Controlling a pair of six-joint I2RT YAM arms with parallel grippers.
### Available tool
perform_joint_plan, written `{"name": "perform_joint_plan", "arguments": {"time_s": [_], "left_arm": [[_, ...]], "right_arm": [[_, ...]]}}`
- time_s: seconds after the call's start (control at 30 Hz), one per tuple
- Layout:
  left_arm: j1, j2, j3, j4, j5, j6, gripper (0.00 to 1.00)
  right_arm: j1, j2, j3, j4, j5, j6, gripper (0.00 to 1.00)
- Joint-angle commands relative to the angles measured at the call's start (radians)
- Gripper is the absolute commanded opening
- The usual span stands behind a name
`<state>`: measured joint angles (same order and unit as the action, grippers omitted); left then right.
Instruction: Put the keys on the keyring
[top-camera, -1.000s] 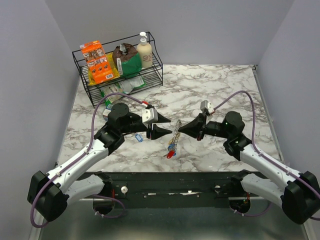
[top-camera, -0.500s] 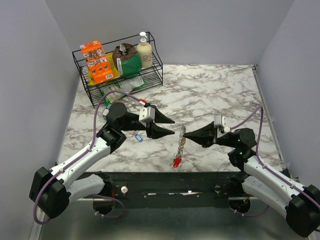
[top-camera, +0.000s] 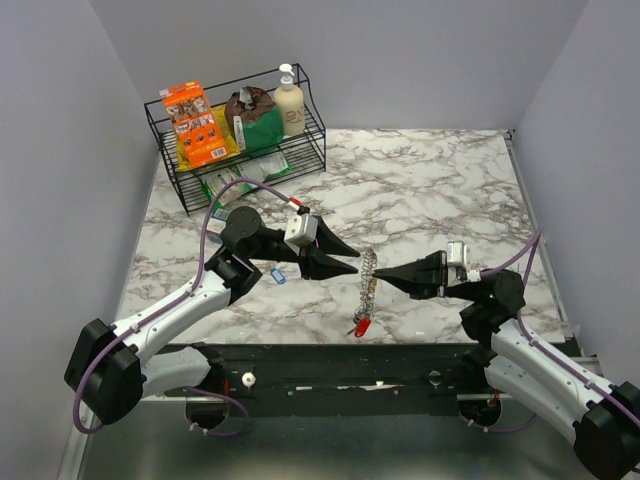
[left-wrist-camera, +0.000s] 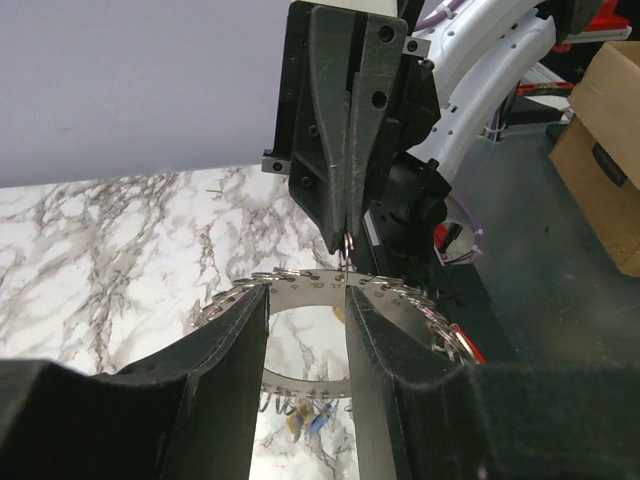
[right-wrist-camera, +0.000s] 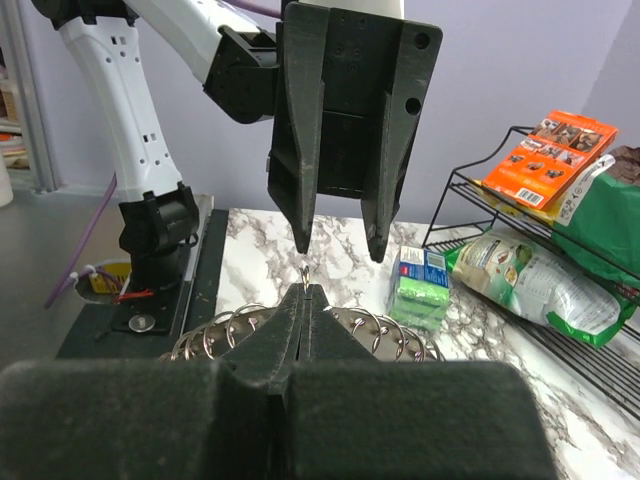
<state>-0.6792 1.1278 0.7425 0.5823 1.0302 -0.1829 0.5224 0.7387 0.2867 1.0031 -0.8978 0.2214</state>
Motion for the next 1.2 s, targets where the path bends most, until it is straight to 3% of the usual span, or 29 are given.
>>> {"name": "perform_joint_plan", "arguments": {"time_s": [0.0,0.7,1.17], "left_arm": [[-0.026,0.007,0.027,0.045,0.004,-0.010,0.44],[-0.095,0.049,0.057,-0.116,-0.087,0.126,0.35],[-0.102,0.056,0.051,-0.075,-0.094,0.115,0.32]], "right_arm": [[0.002,-0.015,-0.007,0.094,0.031,0.007,0.00],[0.002,-0.019,-0.026,0.126,0.045,0.022,0.00],[0.002,-0.004,-0.034,0.141,0.039,0.027,0.00]]}}
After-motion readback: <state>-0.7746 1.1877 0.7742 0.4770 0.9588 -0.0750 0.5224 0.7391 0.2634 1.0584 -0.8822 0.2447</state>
